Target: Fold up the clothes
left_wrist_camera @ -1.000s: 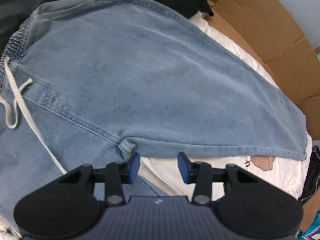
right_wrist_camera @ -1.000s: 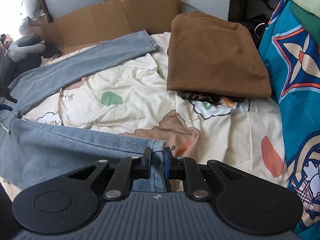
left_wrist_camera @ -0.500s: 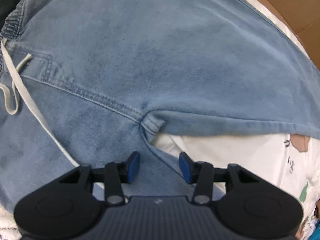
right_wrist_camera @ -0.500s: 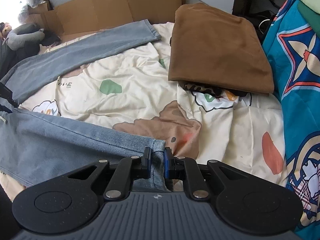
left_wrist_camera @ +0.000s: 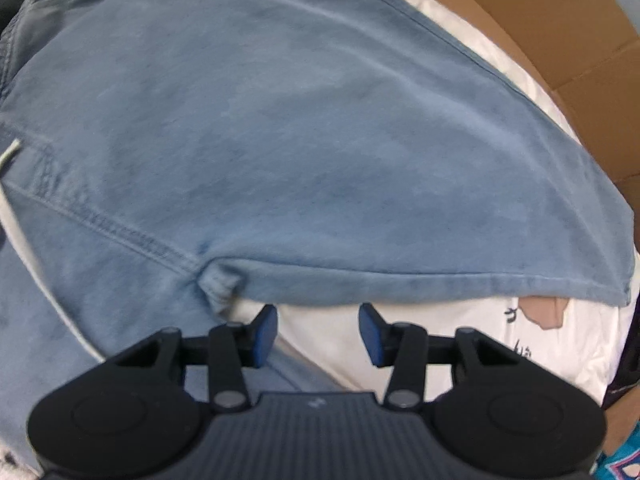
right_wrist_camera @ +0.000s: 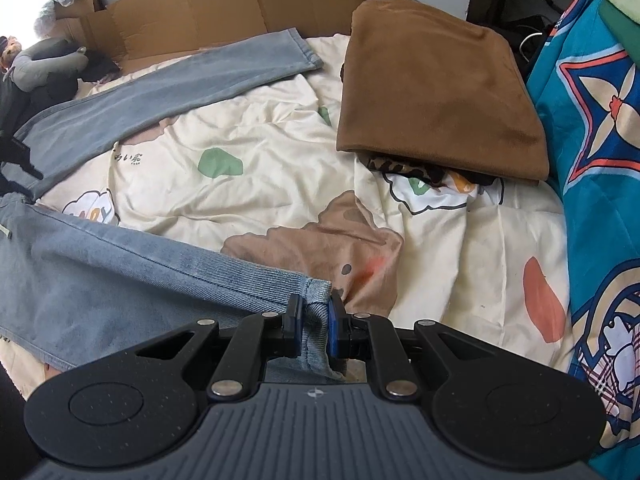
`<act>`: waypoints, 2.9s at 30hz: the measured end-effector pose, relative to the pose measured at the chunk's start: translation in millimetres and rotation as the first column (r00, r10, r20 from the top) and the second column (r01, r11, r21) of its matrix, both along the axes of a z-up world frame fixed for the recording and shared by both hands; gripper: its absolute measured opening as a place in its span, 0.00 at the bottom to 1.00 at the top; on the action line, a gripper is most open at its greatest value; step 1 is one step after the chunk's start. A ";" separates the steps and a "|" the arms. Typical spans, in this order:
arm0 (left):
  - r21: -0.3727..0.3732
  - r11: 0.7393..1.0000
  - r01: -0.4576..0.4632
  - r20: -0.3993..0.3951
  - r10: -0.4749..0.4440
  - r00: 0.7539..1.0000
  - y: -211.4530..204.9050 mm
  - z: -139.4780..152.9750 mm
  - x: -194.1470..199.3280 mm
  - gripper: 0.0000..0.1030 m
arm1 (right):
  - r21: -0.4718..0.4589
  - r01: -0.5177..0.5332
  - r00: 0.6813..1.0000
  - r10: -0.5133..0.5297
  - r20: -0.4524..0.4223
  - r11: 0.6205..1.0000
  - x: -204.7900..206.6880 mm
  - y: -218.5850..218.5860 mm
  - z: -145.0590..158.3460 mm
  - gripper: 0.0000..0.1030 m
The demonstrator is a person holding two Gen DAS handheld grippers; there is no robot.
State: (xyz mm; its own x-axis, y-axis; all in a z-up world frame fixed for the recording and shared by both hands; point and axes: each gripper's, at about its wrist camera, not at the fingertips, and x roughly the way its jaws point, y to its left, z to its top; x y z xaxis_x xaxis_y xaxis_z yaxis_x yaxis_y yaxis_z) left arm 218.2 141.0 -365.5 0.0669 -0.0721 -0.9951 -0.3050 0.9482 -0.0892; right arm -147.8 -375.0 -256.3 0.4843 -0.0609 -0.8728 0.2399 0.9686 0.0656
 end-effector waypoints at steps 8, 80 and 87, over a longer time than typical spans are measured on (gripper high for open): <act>0.065 0.997 -0.029 -0.132 0.037 0.991 -4.1 -17.4 2.0 0.44 | -0.019 -0.012 1.000 0.012 -0.004 1.000 -0.7 2.8 -0.3 0.11; -0.060 0.998 -0.022 0.051 0.025 0.998 7.8 -0.6 -55.3 0.01 | 0.030 0.110 0.994 -0.109 -0.033 0.994 14.4 -16.8 -34.3 0.11; -0.045 0.999 -0.018 0.079 0.021 0.997 6.8 -13.9 -54.4 0.00 | 0.040 0.156 0.980 -0.150 -0.129 0.987 38.9 -28.6 -78.3 0.09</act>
